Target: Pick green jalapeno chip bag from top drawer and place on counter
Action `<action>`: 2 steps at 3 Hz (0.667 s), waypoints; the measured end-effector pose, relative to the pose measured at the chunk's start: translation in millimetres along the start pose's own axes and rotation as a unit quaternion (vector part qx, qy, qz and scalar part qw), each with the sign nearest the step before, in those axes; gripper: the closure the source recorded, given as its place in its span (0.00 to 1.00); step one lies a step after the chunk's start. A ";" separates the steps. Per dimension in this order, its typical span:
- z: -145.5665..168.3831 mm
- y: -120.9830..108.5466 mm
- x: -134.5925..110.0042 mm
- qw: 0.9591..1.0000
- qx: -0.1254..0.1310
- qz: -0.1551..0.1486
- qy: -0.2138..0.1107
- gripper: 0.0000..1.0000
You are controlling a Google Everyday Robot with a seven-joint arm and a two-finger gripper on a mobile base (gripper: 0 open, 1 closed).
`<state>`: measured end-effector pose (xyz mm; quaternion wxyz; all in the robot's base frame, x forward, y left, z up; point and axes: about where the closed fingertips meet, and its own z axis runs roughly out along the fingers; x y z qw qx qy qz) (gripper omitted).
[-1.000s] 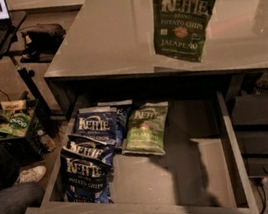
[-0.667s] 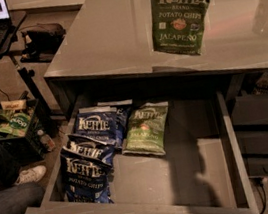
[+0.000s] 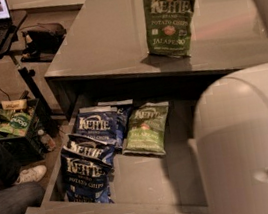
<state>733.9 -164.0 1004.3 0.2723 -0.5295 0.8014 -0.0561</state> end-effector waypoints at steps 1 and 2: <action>41.5 -2.3 -5.3 1.000 -0.021 -0.005 0.000 1.00; 47.5 -6.5 -8.5 1.000 -0.016 -0.004 -0.005 0.82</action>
Offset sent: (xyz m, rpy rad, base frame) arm 0.0190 0.0092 -0.0252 0.0062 0.0285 0.0192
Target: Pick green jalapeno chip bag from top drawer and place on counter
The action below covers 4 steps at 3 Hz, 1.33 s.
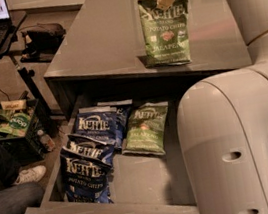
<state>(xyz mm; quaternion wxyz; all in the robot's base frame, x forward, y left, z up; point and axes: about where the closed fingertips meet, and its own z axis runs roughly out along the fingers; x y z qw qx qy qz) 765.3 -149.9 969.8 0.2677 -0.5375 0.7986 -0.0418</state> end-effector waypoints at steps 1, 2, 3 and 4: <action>0.0 -0.1 -0.1 1.000 0.000 0.000 0.000 0.59; 0.0 -0.1 -0.1 1.000 0.000 0.000 0.000 0.36; 0.0 -0.1 -0.1 1.000 0.000 0.000 0.000 0.13; 0.0 -0.1 -0.2 1.000 0.000 0.000 0.000 0.00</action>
Offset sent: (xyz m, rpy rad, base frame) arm 0.0001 0.0001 0.0001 0.0001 -0.0005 0.0000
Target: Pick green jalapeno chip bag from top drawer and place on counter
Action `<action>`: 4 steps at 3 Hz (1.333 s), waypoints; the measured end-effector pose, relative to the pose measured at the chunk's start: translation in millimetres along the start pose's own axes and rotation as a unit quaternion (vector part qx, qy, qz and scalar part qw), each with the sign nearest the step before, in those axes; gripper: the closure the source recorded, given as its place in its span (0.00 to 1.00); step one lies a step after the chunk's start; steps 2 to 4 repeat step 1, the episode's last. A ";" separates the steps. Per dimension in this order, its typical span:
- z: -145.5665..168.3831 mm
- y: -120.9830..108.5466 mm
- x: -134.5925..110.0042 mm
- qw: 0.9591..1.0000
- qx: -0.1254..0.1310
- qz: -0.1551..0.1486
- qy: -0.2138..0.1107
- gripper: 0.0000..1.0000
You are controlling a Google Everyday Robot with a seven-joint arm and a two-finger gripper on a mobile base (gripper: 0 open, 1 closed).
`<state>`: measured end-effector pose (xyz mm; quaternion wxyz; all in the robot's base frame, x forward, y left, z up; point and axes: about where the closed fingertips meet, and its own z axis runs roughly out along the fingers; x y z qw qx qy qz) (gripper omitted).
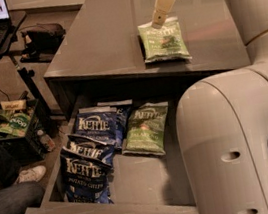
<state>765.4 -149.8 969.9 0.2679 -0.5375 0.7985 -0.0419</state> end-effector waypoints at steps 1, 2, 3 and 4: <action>0.0 0.0 0.0 1.000 0.000 0.000 0.000 0.00; 0.0 0.0 0.0 1.000 0.000 0.000 0.000 0.00; 0.0 0.0 0.0 1.000 0.000 0.000 0.000 0.00; 0.0 0.0 0.0 1.000 0.000 0.000 0.000 0.00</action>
Offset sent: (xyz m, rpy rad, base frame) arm 0.0000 0.0000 0.0000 0.0000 0.0000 0.0000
